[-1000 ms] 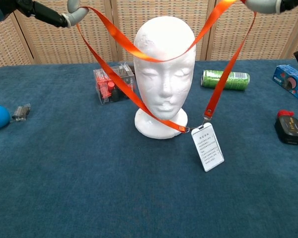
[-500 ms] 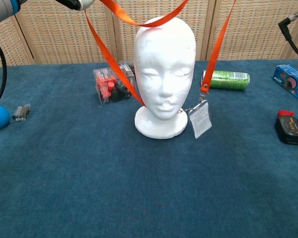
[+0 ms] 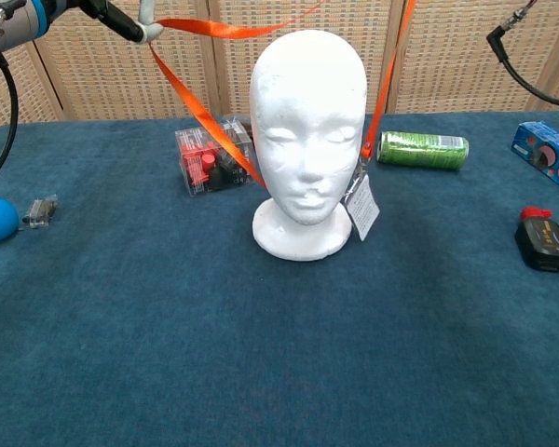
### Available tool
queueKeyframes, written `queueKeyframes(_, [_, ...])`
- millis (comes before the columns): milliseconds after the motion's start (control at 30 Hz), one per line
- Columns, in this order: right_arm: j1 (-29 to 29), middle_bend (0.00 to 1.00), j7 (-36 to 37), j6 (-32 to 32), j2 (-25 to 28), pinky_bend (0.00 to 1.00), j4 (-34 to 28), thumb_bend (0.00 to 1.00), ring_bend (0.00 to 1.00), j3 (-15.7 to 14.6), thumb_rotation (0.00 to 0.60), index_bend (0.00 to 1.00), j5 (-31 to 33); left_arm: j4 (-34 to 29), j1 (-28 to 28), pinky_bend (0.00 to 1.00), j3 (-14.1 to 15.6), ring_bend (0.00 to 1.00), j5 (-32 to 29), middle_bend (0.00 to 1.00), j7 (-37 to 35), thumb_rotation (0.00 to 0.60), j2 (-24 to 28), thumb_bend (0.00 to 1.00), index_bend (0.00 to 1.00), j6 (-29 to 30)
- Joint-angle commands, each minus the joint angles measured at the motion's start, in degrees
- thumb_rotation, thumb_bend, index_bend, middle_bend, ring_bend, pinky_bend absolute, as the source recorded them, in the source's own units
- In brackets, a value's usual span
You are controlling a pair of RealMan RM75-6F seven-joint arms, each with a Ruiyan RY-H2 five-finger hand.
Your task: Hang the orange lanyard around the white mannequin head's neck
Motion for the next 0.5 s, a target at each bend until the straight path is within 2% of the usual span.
queueKeyframes(33, [1.9, 0.12, -1.4, -1.0, -1.7, 0.00, 3.0, 0.62, 0.00, -0.6, 0.600, 0.67, 1.9, 1.0, -0.2, 0.00, 0.5, 0.00, -0.9, 0.00, -1.3, 0.600, -0.1, 0.44, 0.13, -2.2])
queueKeyframes(67, [2.2, 0.09, -1.7, -1.2, -1.9, 0.00, 3.5, 0.51, 0.00, -1.0, 0.600, 0.57, 2.1, 1.1, -0.3, 0.00, 0.6, 0.00, -0.9, 0.00, -1.6, 0.600, 0.0, 0.37, 0.03, -2.8])
queueKeyframes(100, [2.5, 0.06, -2.5, -1.9, -2.1, 0.00, 4.3, 0.34, 0.00, -1.7, 0.600, 0.42, 2.4, 1.5, -0.3, 0.00, 0.7, 0.00, -0.5, 0.00, -2.0, 0.600, -0.2, 0.28, 0.00, -2.7])
queueKeyframes(167, [2.8, 0.01, -3.0, -1.7, -2.7, 0.00, 5.6, 0.09, 0.00, -2.3, 0.600, 0.16, 2.1, 2.3, -0.1, 0.00, 0.7, 0.00, 0.5, 0.00, -3.2, 0.600, -0.7, 0.08, 0.00, -2.0])
queueKeyframes(200, [2.9, 0.00, -3.1, -1.2, -3.1, 0.00, 6.2, 0.03, 0.00, -2.7, 0.600, 0.08, 1.5, 2.8, 0.0, 0.00, 0.7, 0.00, 1.2, 0.00, -4.0, 0.600, -1.0, 0.02, 0.00, -1.6])
queueKeyframes(267, [3.0, 0.00, -3.3, -0.8, -3.6, 0.00, 7.0, 0.00, 0.00, -3.2, 0.600, 0.01, 0.6, 3.3, 0.1, 0.00, 0.7, 0.00, 2.0, 0.00, -4.9, 0.600, -1.3, 0.00, 0.00, -1.2])
queueKeyframes(500, [2.2, 0.00, -3.6, 0.4, -4.0, 0.00, 8.0, 0.00, 0.00, -4.4, 0.600, 0.00, -1.2, 3.5, 0.6, 0.00, 0.9, 0.00, 4.2, 0.00, -6.6, 0.600, -0.8, 0.00, 0.00, 0.0])
